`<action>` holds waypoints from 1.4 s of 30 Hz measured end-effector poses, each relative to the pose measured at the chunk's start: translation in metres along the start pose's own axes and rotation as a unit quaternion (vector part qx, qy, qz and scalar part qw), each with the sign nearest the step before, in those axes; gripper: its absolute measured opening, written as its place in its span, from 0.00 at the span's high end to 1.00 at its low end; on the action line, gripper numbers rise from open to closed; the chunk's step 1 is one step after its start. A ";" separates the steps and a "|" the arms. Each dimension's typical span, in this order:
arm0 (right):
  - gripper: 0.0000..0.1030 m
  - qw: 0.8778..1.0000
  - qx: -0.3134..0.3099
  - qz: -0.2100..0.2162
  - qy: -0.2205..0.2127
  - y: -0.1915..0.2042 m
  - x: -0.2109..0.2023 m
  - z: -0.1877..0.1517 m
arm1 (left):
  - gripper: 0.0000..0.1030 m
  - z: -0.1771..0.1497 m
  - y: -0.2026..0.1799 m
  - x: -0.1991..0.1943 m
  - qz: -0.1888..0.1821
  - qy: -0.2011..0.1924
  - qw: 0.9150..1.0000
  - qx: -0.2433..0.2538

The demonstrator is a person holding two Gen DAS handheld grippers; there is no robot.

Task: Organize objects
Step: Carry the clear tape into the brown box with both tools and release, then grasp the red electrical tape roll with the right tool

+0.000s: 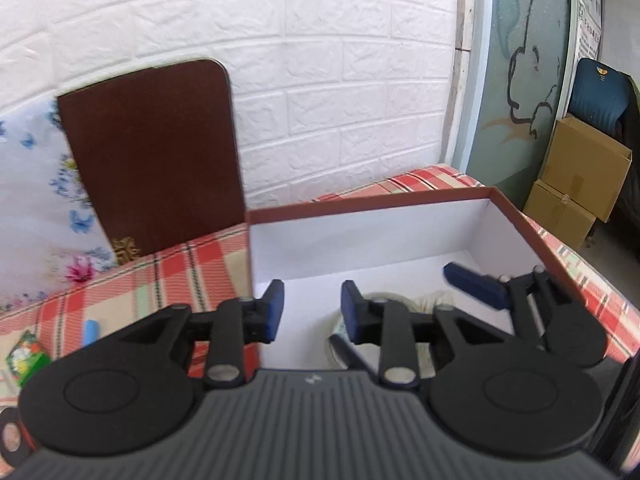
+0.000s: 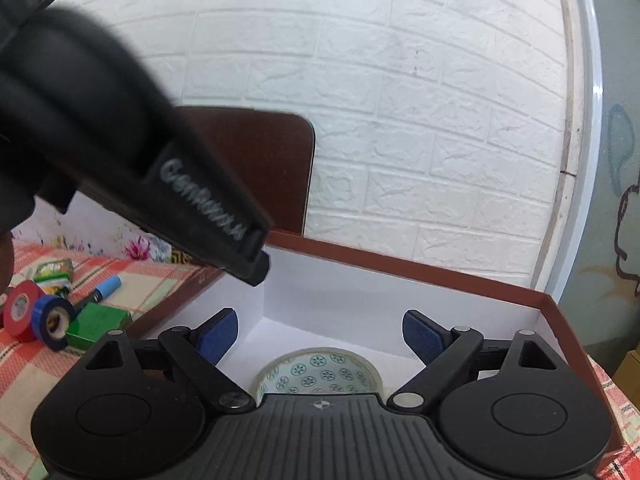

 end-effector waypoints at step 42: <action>0.31 0.962 -0.159 0.198 0.105 0.263 0.045 -0.027 | 0.63 -0.200 0.273 -0.056 0.184 0.138 0.956 -0.182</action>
Point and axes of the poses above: each gripper's, at about its wrist camera, not at the fingertips, and x roughly the way its jaws point, y to its left, z to its top, the point moved 3 cm from there along x, roughly the way its jaws point, and after that the axes turned 9 degrees about z, right-handed, at the moved point
